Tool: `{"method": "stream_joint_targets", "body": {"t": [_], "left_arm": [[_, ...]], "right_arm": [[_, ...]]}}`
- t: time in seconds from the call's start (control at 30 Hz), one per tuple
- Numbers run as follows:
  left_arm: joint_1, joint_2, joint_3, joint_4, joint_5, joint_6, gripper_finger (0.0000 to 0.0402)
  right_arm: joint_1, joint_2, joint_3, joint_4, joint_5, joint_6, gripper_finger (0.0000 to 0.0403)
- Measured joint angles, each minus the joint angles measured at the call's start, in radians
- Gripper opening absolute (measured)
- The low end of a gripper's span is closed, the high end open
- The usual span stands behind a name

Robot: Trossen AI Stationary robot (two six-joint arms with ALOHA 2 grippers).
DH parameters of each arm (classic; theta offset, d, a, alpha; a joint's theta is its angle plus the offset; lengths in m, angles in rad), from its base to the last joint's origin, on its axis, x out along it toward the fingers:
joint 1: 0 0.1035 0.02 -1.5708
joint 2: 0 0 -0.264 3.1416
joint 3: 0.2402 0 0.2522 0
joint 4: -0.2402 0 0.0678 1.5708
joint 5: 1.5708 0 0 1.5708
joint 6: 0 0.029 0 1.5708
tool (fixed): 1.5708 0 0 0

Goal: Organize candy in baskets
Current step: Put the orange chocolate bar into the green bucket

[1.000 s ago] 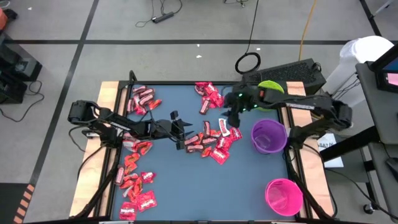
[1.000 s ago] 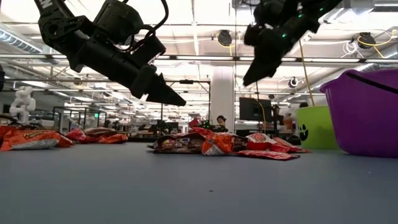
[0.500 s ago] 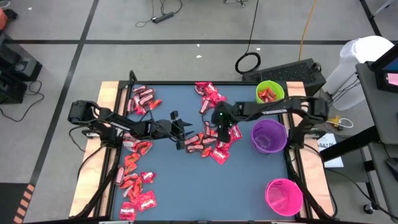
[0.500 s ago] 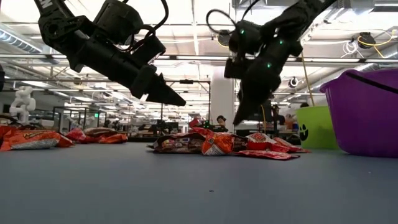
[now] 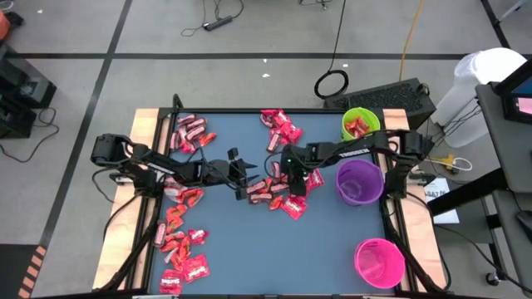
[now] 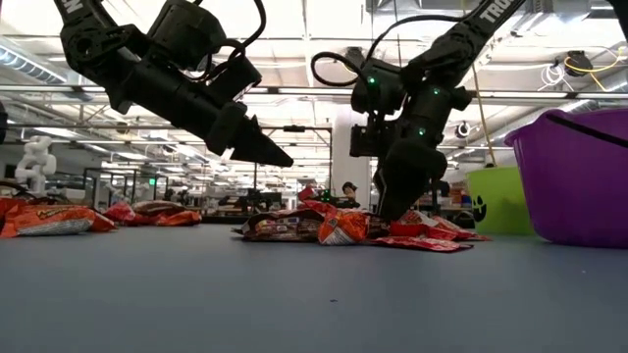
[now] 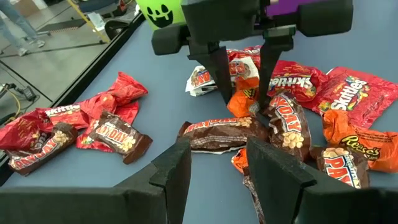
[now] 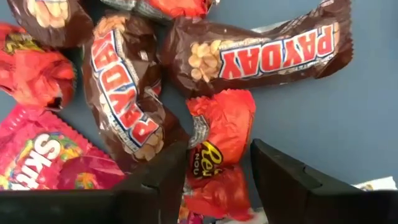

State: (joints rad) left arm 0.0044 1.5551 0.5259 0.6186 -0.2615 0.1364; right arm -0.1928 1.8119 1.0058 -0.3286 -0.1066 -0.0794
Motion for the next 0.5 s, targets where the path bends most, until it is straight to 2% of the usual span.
{"method": "stream_joint_targets", "body": {"t": [0.33, 0.5], "left_arm": [[0.0, 0.0, 0.0, 0.0, 0.0, 0.0, 0.0162], [0.0, 0.0, 0.0, 0.0, 0.0, 0.0, 0.0162]], "right_arm": [[0.0, 0.001, 0.0, -0.004, 0.003, -0.019, 0.0081], [-0.001, -0.012, 0.0, -0.009, 0.007, -0.026, 0.0065]]}}
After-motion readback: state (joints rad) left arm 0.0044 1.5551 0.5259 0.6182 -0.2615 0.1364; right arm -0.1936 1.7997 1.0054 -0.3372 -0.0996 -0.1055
